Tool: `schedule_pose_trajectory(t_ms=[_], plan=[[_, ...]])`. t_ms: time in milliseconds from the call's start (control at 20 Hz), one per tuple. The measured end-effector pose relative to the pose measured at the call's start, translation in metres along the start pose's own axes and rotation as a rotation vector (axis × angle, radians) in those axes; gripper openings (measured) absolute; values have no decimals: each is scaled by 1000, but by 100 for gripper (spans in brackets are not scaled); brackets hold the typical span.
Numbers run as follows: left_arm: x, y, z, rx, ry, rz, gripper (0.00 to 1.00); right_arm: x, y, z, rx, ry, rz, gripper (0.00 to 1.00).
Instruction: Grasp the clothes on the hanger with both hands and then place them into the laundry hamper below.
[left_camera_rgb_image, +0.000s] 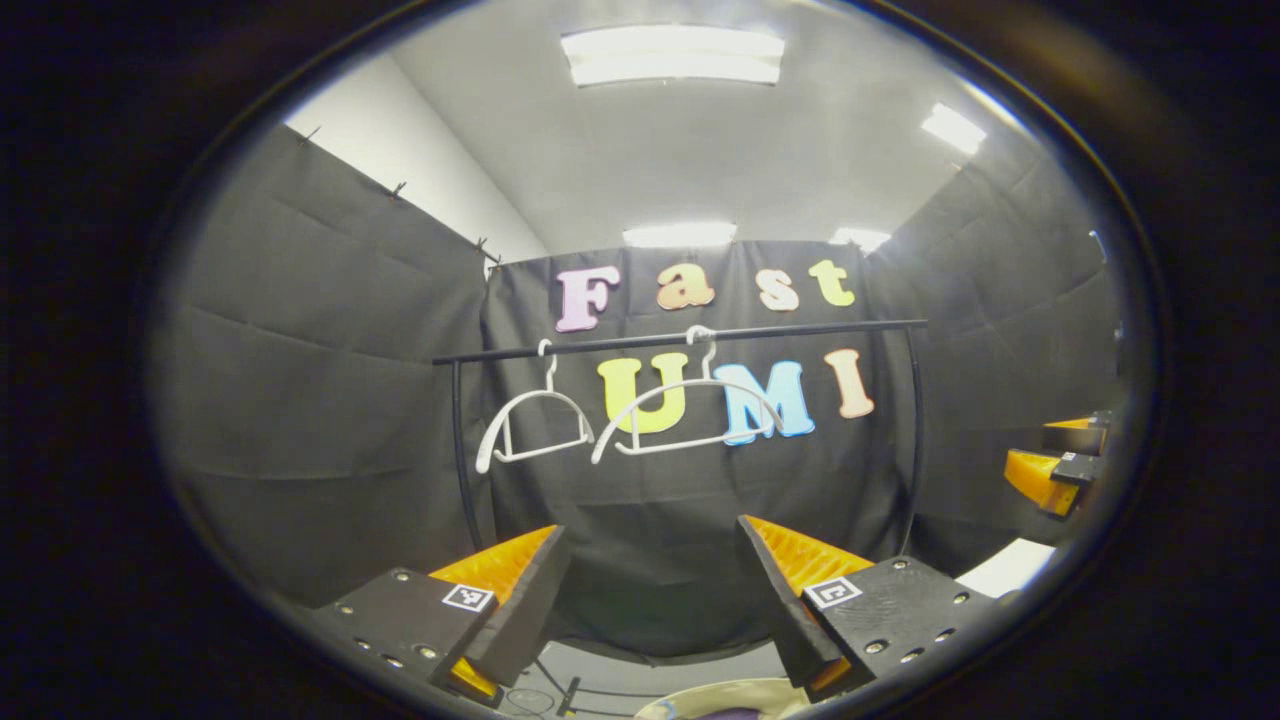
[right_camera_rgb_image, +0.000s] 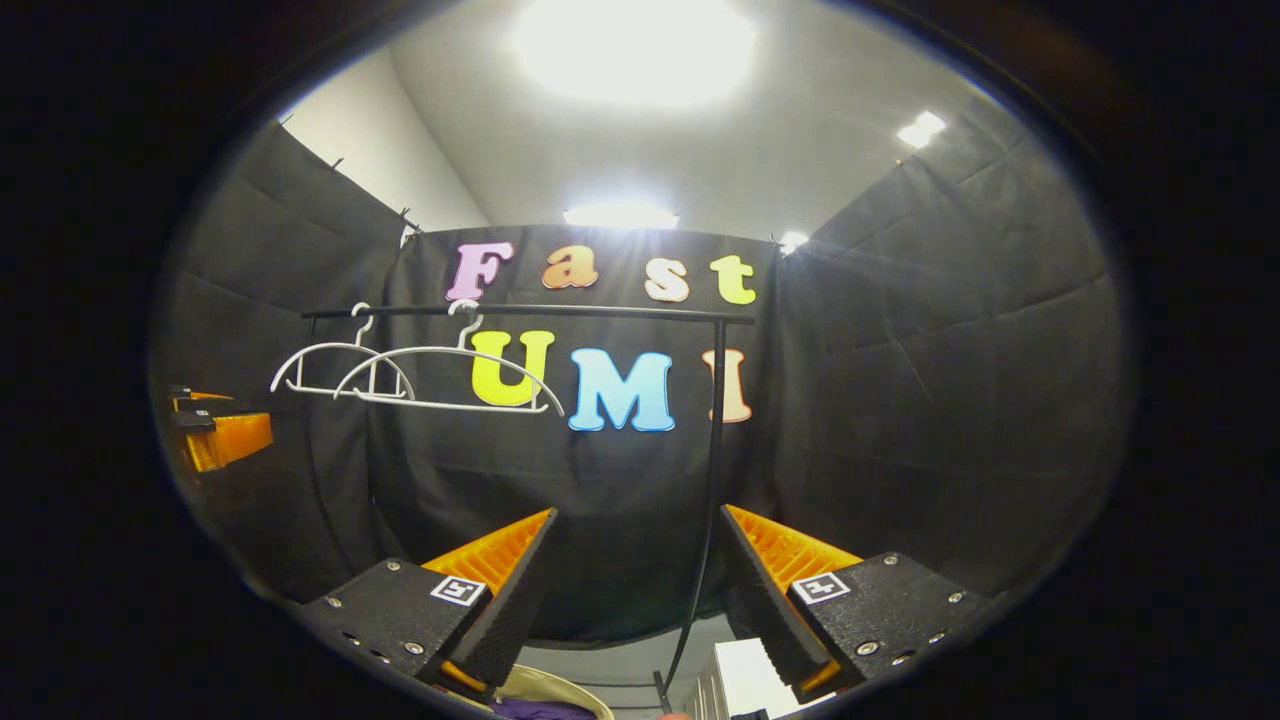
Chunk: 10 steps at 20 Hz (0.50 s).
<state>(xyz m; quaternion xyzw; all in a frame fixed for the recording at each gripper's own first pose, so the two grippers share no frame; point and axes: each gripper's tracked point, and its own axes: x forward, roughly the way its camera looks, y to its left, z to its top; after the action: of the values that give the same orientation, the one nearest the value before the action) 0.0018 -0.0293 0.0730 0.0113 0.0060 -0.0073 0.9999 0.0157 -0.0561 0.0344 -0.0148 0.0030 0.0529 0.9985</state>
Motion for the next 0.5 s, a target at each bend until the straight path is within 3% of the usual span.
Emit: schedule_pose_trajectory(t_ms=[50,150,300,450,500], plan=[[1,3,2,-1,-4,5,100,2,0,0,-4,1,-1,95],[3,5,3,-5,-9,10,96,4,1,-1,-14,2,-3,95],[5,8,1,-3,-8,16,100,4,6,-2,-9,6,7,95],[6,10,-1,0,-7,19,96,7,8,-1,1,5,9,95],[7,11,-1,0,-8,19,100,7,8,-2,0,5,7,95]])
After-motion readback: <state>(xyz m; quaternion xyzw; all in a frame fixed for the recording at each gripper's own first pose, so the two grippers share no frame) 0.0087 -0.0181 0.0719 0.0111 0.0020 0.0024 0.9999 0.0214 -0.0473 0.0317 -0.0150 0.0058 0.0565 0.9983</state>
